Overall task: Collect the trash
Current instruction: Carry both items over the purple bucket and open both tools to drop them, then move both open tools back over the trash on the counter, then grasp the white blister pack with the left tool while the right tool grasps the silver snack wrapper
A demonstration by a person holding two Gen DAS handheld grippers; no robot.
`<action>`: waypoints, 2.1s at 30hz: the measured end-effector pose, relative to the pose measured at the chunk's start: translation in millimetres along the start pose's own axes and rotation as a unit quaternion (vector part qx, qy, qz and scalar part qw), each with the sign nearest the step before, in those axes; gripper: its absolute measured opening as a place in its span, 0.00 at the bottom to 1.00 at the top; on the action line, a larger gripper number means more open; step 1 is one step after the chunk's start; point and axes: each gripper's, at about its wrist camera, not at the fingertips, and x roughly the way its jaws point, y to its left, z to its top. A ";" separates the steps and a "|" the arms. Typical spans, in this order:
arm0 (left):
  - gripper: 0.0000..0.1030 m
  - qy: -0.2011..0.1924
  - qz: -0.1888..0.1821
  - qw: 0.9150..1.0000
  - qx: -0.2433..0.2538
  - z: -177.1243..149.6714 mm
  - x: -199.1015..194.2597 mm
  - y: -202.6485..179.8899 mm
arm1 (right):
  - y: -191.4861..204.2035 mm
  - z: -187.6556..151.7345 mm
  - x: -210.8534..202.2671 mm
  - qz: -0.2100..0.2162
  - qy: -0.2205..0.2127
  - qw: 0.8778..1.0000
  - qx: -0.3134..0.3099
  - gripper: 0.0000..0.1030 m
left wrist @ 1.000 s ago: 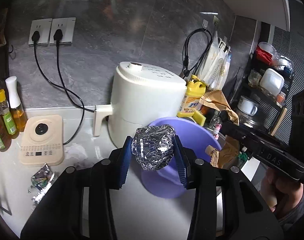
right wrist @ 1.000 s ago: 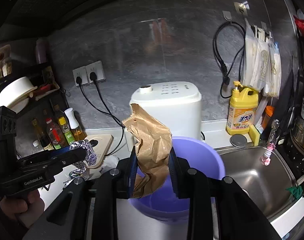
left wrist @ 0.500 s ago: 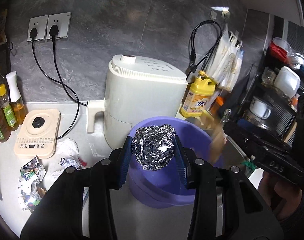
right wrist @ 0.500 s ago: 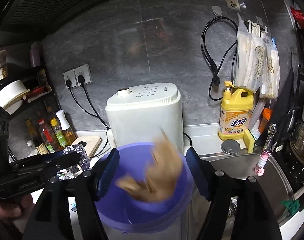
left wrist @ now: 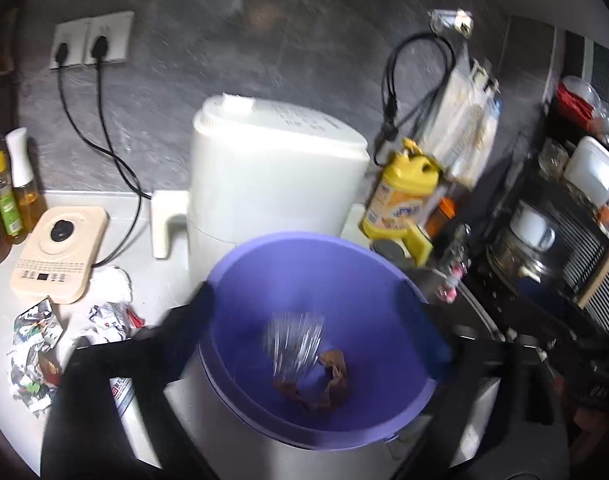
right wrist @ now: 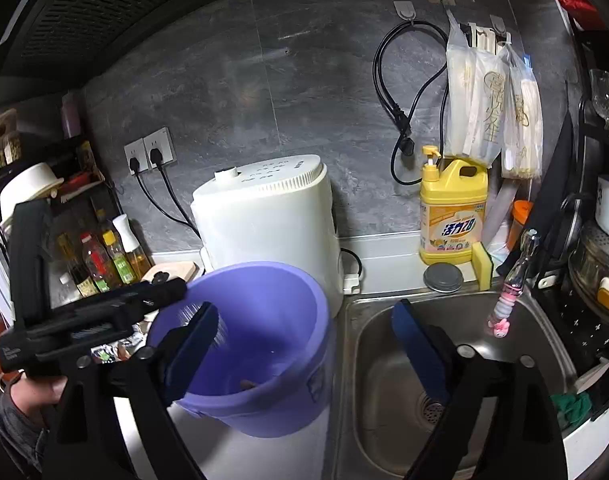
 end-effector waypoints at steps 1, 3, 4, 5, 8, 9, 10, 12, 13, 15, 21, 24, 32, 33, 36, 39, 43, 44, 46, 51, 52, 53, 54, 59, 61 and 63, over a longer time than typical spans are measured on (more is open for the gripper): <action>0.94 0.001 0.004 1.000 -0.002 -1.0 -1.0 0.6 | -0.4 -0.6 0.3 0.000 0.001 1.000 -0.001 0.87; 0.94 0.007 0.026 1.000 -0.001 -2.7 -2.5 2.4 | -0.4 -1.2 2.0 0.006 0.006 1.000 0.003 0.89; 0.94 0.008 0.039 0.999 0.000 -3.5 -4.7 4.2 | 0.7 -1.2 3.1 0.007 0.008 1.000 0.006 0.90; 0.94 0.006 0.047 0.999 0.000 -4.2 -7.8 6.5 | 3.1 -0.9 3.8 0.003 0.009 1.000 0.008 0.91; 0.94 -0.002 0.072 0.997 -0.008 -7.1 -22.4 19.0 | 15.2 0.8 6.7 0.014 0.009 1.000 0.005 0.92; 0.94 -0.003 0.082 0.997 -0.011 -7.7 -27.7 24.7 | 20.2 0.9 7.8 0.017 0.009 1.000 0.003 0.92; 0.94 -0.005 0.092 0.996 -0.014 -8.3 -33.3 30.4 | 27.0 0.9 9.4 0.024 0.010 1.000 0.000 0.92; 0.94 -0.006 0.107 0.994 -0.017 -10.2 -40.9 40.0 | 41.2 0.1 13.3 0.038 0.012 0.999 -0.005 0.92; 0.94 -0.007 0.117 0.993 -0.021 -11.9 -47.2 48.1 | 48.2 -0.6 15.4 0.044 0.014 0.999 -0.007 0.92; 0.94 -0.007 0.132 0.991 -0.031 -14.6 -58.1 62.8 | 60.9 -1.5 19.7 0.058 0.018 0.998 -0.008 0.92; 0.94 -0.011 0.170 0.984 -0.052 -22.2 -86.8 101.4 | 102.1 -6.4 32.1 0.091 0.028 0.995 -0.022 0.92; 0.94 -0.008 0.188 0.980 -0.058 -26.1 -97.6 116.9 | 121.0 -8.6 35.4 0.097 0.028 0.994 -0.031 0.92; 0.94 -0.005 0.220 0.973 -0.077 -37.5 -121.4 157.0 | 166.4 -17.1 47.9 0.119 0.042 0.991 -0.048 0.90; 0.94 -0.003 0.224 0.972 -0.077 -38.9 -123.5 162.0 | 170.1 -18.1 48.9 0.121 0.042 0.991 -0.049 0.90; 0.94 0.004 0.232 0.970 -0.077 -43.0 -127.5 173.1 | 186.1 -22.5 54.6 0.131 0.050 0.989 -0.054 0.90; 0.94 0.007 0.237 0.968 -0.083 -48.3 -133.6 188.6 | 202.4 -28.4 59.3 0.138 0.055 0.987 -0.061 0.90; 0.94 0.005 0.241 0.966 -0.093 -57.1 -142.4 210.7 | 223.2 -37.2 66.9 0.149 0.067 0.984 -0.068 0.90; 0.94 0.005 0.240 0.966 -0.095 -59.7 -144.2 216.2 | 228.6 -39.8 69.4 0.152 0.070 0.983 -0.071 0.90; 0.94 0.011 0.243 0.965 -0.101 -66.1 -145.6 228.1 | 238.4 -44.6 75.3 0.157 0.077 0.982 -0.077 0.90; 0.94 0.027 0.244 0.961 -0.124 -84.3 -141.9 259.4 | 260.3 -61.5 95.2 0.168 0.102 0.977 -0.087 0.86; 0.94 0.031 0.245 0.961 -0.127 -87.1 -139.9 263.3 | 263.4 -64.6 98.9 0.168 0.106 0.976 -0.089 0.85; 0.94 0.035 0.244 0.960 -0.130 -90.5 -137.2 268.3 | 267.0 -68.2 103.9 0.171 0.112 0.975 -0.090 0.82; 0.93 0.042 0.241 0.960 -0.134 -94.4 -133.5 274.2 | 269.7 -71.1 107.8 0.173 0.116 0.974 -0.091 0.81; 0.82 0.070 0.231 0.960 -0.140 -106.2 -114.8 292.4 | 281.9 -86.6 134.1 0.181 0.146 0.969 -0.086 0.73; 0.76 0.080 0.228 0.960 -0.143 -109.9 -108.4 298.6 | 287.8 -93.1 145.3 0.187 0.156 0.966 -0.084 0.72; 0.74 0.090 0.224 0.960 -0.141 -113.2 -101.3 304.8 | 293.8 -98.3 154.3 0.189 0.164 0.965 -0.084 0.72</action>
